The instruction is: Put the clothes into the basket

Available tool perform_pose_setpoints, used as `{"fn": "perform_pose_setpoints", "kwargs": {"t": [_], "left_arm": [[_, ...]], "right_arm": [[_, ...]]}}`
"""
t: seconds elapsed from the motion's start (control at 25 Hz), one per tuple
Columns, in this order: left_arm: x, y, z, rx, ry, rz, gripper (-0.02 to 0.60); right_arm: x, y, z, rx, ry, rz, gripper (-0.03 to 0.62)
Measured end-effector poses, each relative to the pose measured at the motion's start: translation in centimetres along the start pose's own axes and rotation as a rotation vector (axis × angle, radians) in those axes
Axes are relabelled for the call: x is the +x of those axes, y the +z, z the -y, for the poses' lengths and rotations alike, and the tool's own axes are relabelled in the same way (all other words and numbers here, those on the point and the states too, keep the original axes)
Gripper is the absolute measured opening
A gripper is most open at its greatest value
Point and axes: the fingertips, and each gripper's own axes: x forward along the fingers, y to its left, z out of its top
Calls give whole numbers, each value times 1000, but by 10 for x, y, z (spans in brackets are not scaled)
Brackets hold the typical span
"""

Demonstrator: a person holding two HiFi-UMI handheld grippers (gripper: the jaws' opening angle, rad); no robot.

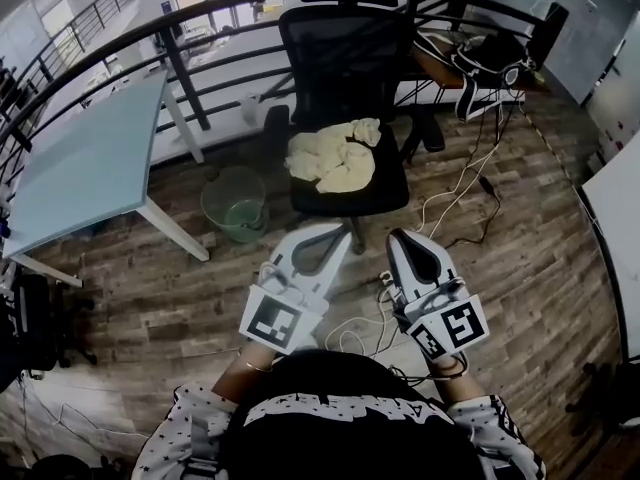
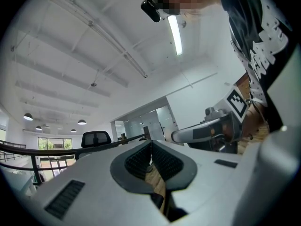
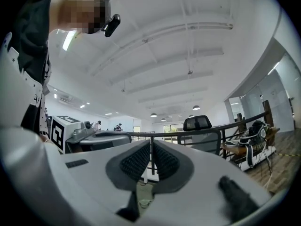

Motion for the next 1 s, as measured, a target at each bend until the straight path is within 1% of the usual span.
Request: {"fn": "perform_pose_setpoints", "kwargs": {"t": [0.16,0.28,0.56,0.76,1.0], "left_arm": [[4,-6,-6,-2,-13,1,15],[5,-8,-9,-10,-19,17,15],[7,-9,-18,-24,-34,32,15],[4,-13,-23,-29,-49,39,15],[-1,-21,-37,-54,-65,53,15]], "right_arm": [[8,-3,4,-11,-13,-9,29],[13,-2,4,-25,-26,-12,29],[22,1,5,-81,-54,-17,31],[30,1,-1,-119,-73,-18,31],[50,2,-11,-141,-97,-17,31]]}}
